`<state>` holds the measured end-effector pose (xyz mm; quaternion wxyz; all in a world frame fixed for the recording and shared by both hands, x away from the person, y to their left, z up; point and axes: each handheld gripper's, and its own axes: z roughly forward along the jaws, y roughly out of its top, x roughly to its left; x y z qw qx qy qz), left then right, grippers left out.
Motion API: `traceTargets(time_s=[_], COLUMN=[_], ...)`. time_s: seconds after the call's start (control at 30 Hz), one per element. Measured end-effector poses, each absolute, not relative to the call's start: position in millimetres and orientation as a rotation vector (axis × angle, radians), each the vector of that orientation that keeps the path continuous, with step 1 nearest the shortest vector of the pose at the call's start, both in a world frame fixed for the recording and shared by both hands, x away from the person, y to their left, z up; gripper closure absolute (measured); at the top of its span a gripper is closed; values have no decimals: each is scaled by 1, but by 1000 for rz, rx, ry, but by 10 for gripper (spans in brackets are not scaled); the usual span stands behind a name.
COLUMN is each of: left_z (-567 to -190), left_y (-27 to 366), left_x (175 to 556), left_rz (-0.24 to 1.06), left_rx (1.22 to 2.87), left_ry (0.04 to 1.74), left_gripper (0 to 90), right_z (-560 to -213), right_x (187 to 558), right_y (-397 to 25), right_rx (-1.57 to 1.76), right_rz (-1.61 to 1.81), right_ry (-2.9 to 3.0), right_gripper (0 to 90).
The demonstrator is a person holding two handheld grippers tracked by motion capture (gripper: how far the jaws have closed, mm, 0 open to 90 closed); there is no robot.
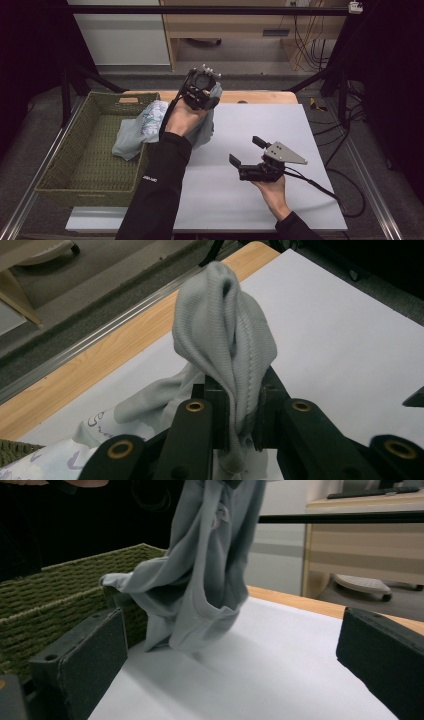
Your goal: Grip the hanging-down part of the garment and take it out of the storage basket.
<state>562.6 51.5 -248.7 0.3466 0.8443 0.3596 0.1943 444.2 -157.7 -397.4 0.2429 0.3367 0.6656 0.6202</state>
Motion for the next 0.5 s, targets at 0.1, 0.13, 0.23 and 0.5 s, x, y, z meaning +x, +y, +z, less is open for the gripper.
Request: traceTargets(time_s=[0.1,0.13,0.23,0.5], left_z=[-248,-248,-248,-247], left_y=[52,52,53,54], left_x=[562,562,562,561], left_rz=[505,505,506,507], left_rx=[2191,2190,2194,2183], left_ry=[932,931,931,933], left_gripper=[792,793,793,793], right_z=[-399,-400,-400,-405], right_x=[451,455,458,474], right_y=[-151,-146,-141,-124], right_rx=[910,897,917,895], right_rz=[1680,1673,1684,1630], right_ry=[1832,1835,1834,1864], right_gripper=[4,4,4,4])
